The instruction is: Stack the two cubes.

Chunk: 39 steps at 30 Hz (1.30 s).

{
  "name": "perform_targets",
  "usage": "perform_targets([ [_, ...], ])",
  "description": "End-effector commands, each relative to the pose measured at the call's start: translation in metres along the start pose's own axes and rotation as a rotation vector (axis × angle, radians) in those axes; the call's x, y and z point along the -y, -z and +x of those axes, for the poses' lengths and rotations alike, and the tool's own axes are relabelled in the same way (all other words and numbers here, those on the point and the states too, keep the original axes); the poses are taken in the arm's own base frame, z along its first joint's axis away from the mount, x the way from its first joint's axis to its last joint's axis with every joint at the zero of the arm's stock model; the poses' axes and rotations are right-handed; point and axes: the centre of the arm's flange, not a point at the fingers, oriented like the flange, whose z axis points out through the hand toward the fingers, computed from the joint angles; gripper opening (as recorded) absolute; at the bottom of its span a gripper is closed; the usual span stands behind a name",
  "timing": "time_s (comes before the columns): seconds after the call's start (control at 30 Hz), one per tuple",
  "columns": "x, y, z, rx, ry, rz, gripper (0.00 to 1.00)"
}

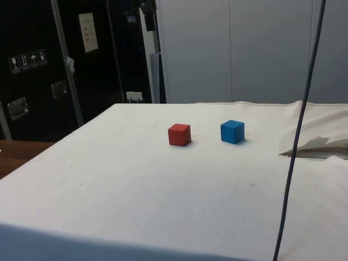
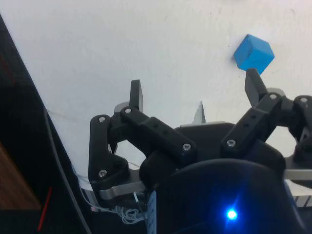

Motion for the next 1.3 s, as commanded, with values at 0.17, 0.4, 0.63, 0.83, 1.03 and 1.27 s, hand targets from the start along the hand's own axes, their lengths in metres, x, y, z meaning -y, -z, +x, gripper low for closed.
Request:
perform_targets([
  [0.17, 0.000, 0.001, -0.009, -0.010, -0.004, -0.007, 1.00],
  [0.4, 0.000, 0.001, -0.016, -0.019, -0.001, -0.012, 1.00],
  [0.63, -0.007, -0.005, -0.019, -0.034, 0.002, -0.020, 1.00],
  [0.83, -0.016, -0.016, -0.019, -0.043, 0.001, -0.023, 1.00],
  [1.03, -0.027, -0.033, -0.021, -0.054, 0.001, -0.024, 1.00],
  [1.27, -0.037, -0.047, -0.023, -0.067, 0.001, -0.023, 1.00],
])
